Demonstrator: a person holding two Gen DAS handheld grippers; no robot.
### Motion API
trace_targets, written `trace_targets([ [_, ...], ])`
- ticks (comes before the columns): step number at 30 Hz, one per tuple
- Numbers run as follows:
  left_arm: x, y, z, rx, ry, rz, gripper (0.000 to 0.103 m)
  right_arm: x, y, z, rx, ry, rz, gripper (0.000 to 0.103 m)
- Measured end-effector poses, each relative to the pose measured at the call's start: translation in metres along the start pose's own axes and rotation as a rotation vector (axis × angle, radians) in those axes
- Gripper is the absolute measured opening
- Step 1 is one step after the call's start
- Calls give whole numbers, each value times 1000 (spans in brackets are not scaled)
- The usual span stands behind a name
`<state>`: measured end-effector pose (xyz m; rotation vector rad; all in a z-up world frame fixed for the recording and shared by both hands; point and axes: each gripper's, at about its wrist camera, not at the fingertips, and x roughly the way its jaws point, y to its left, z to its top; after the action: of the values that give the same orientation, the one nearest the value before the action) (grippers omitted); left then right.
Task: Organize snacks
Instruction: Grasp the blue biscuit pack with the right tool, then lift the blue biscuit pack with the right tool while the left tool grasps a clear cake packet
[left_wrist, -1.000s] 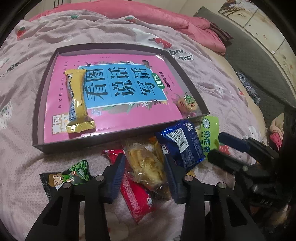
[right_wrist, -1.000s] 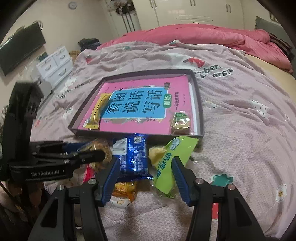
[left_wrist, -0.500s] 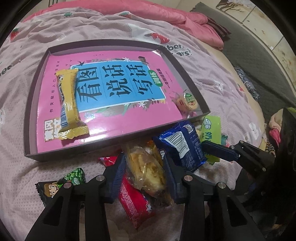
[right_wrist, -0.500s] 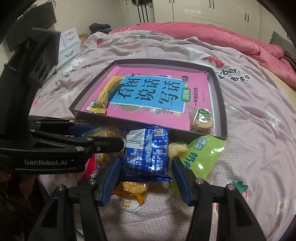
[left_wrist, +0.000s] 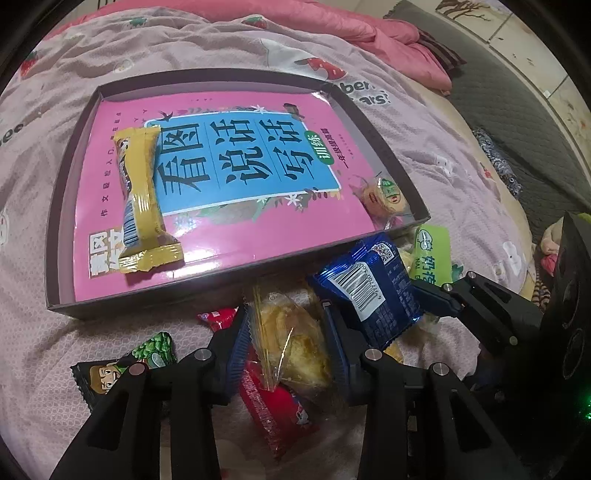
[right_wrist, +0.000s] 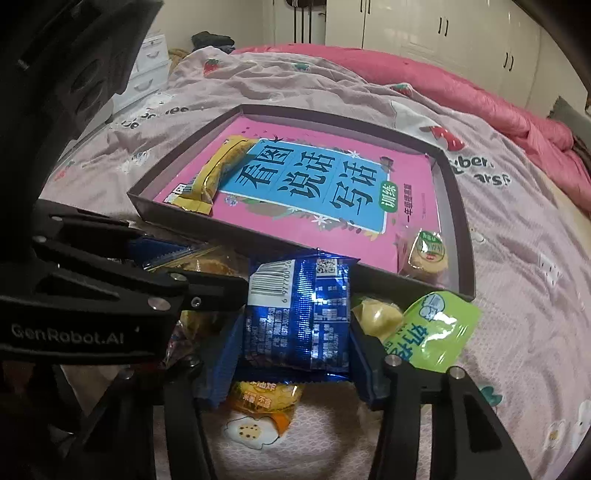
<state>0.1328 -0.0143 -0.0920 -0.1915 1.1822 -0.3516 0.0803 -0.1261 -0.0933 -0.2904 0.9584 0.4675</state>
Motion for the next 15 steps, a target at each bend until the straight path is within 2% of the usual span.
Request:
trace_targets([
  [9,-9,15,-3,-66,-13,-68,35,-12,-10,-2,33,-36,30,51],
  [15,-20,17,-6,-83,-33,-80,32,-22,-18,2,75,-82,60,51],
])
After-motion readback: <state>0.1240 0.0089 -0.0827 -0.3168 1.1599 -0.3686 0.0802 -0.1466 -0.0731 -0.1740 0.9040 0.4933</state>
